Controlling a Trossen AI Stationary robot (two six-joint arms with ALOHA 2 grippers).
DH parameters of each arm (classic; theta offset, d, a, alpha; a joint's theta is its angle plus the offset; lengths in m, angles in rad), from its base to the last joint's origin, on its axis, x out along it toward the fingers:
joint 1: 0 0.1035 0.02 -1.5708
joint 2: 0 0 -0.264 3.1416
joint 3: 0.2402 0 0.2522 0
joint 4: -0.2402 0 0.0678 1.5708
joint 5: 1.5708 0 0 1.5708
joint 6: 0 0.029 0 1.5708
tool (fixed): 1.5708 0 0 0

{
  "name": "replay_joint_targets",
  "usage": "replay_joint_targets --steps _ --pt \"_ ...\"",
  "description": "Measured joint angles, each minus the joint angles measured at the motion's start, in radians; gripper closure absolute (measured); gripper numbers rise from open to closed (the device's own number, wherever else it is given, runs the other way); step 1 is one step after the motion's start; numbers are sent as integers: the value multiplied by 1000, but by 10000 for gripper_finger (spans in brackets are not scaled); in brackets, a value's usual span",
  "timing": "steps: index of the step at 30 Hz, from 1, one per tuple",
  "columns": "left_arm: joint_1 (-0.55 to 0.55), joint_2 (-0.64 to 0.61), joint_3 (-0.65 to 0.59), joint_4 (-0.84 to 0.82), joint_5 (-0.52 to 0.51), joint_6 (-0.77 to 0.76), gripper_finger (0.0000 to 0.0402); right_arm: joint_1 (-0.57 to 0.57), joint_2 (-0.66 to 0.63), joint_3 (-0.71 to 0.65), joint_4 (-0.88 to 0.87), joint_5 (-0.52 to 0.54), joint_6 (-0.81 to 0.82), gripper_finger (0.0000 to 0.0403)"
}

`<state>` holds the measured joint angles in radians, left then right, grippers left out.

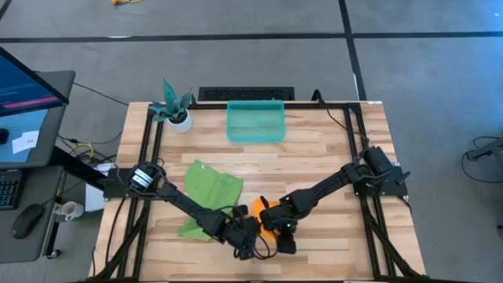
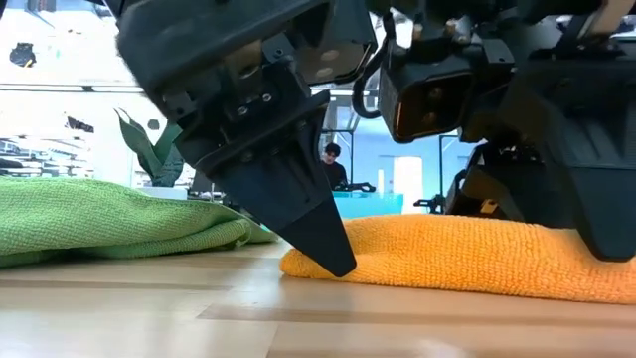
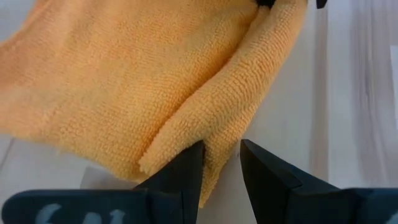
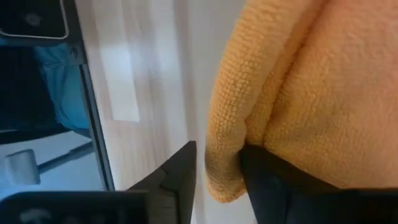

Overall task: Roll microfiber towels into tight, uniform cylinder then place into a basket
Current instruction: Roll the orange microfiber cloth

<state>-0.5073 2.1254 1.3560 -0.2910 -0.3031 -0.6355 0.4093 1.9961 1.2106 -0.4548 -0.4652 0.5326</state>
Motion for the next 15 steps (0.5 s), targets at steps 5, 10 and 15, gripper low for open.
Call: replay_joint_targets --steps 5,10,15 --pt "0 1 -1 -1 11 -67 296 -1 -3 29 -99 8 -44 254" --pt "0 2 -1 2 25 -91 296 2 -63 30 -210 55 -69 266" --pt "0 2 -2 4 10 -91 296 4 -175 31 -307 179 -88 270"
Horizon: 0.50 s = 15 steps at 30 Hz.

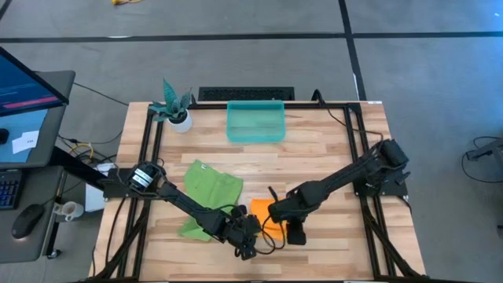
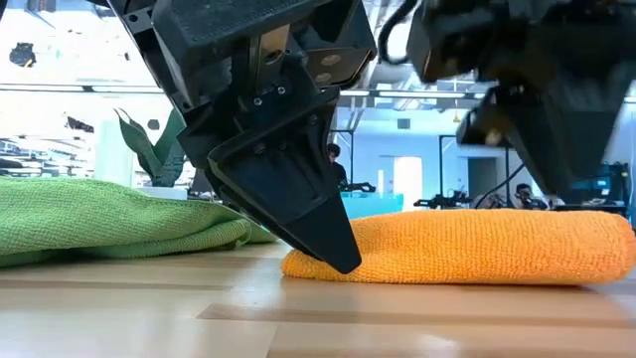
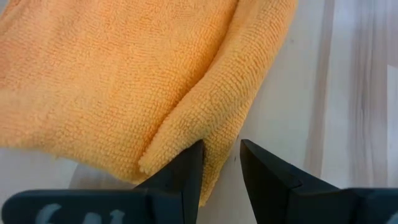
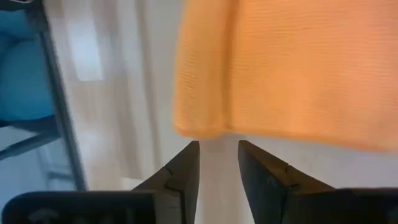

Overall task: Roll microfiber towels into tight, uniform cylinder then place into a basket
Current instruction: Roll the orange microfiber cloth

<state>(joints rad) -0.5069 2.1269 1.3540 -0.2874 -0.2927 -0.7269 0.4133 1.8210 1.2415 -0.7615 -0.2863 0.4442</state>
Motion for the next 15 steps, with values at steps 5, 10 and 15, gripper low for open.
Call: replay_joint_targets --steps 5,10,15 --pt "-1 0 -1 2 -4 -5 296 52 -119 -45 20 175 -44 266" --pt "-1 0 -1 2 -7 4 296 173 -172 -192 401 367 -56 268" --pt "-1 0 -2 9 -10 3 296 266 -139 -278 668 376 -59 270"
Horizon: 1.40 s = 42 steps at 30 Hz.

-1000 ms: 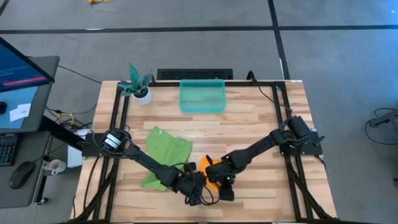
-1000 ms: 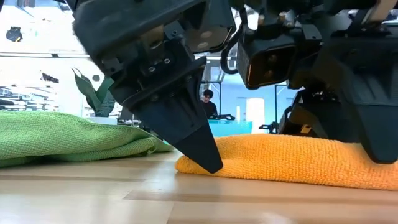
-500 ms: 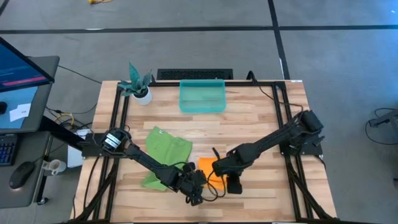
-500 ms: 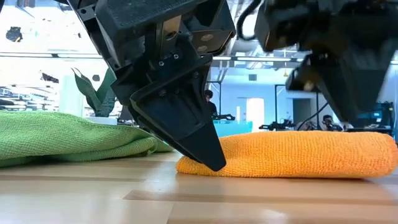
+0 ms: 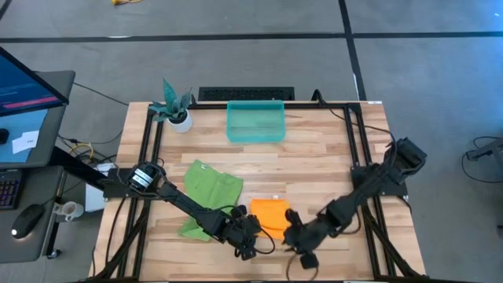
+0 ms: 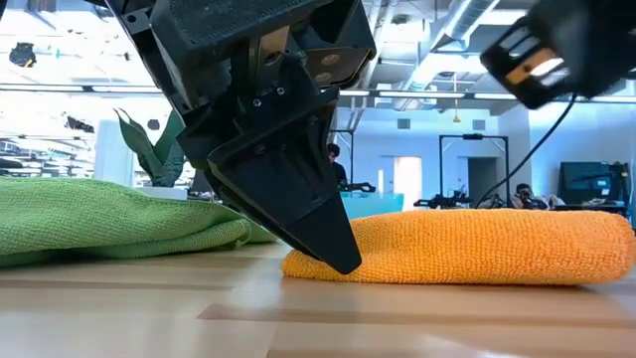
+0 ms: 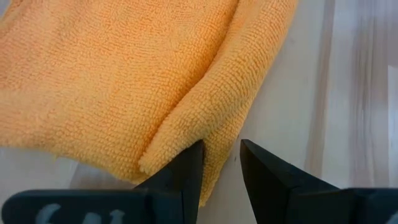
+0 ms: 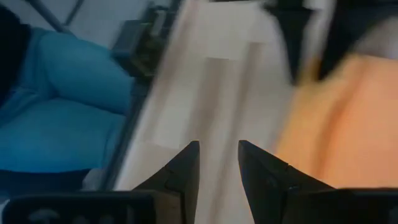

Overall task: Roll microfiber towels into tight, uniform cylinder then place into a basket
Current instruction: Roll the orange microfiber cloth

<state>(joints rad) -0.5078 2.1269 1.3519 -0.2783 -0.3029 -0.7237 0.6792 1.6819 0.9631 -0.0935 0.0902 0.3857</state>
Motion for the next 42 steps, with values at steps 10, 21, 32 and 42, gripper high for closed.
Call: replay_joint_targets --steps 10,21,32,42 --pt "0 0 0 3 -1 -48 296 23 141 -3 84 42 45 305" --pt "0 0 0 5 -1 -52 296 -46 157 -2 46 46 130 373" --pt "-2 1 0 6 -18 -36 296 -68 156 -2 -43 136 238 386" --pt "-1 1 0 9 -26 4 296 -124 155 0 -111 144 366 389"
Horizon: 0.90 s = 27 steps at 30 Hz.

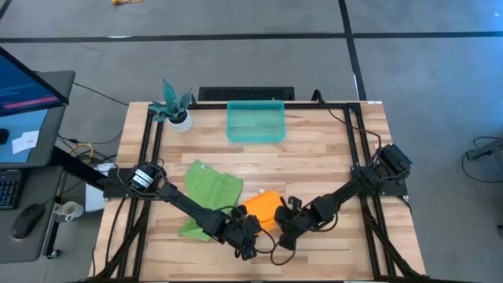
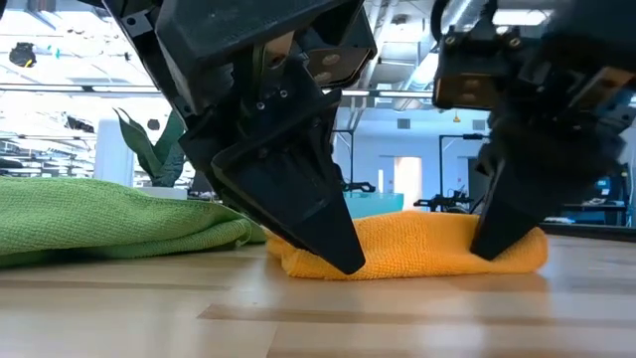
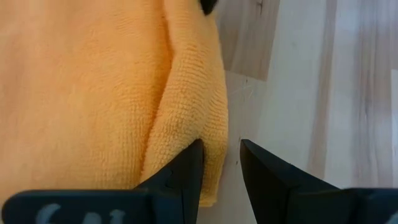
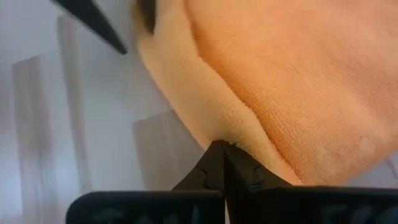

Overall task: Roll microfiber towels into tight, uniform cylinder then place into a basket
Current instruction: Roll the orange microfiber cloth

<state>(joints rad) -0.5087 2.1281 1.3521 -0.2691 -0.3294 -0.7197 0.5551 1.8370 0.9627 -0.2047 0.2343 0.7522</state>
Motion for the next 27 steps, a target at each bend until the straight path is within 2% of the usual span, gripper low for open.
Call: replay_joint_targets --steps 6,14,19,24,27 --pt "-1 -2 0 0 -20 34 296 -27 0 0 -1 -32 3 387" --pt "-28 -46 -5 -45 -105 62 296 -70 -1 0 6 -84 10 388" --pt "-61 -81 -5 -62 -236 121 296 -99 -1 0 6 -135 43 388" --pt "-90 -79 -4 50 -370 303 296 -120 -1 0 8 -136 44 388" --pt "-89 -79 -31 173 -381 384 298 -127 -1 0 9 -135 44 387"
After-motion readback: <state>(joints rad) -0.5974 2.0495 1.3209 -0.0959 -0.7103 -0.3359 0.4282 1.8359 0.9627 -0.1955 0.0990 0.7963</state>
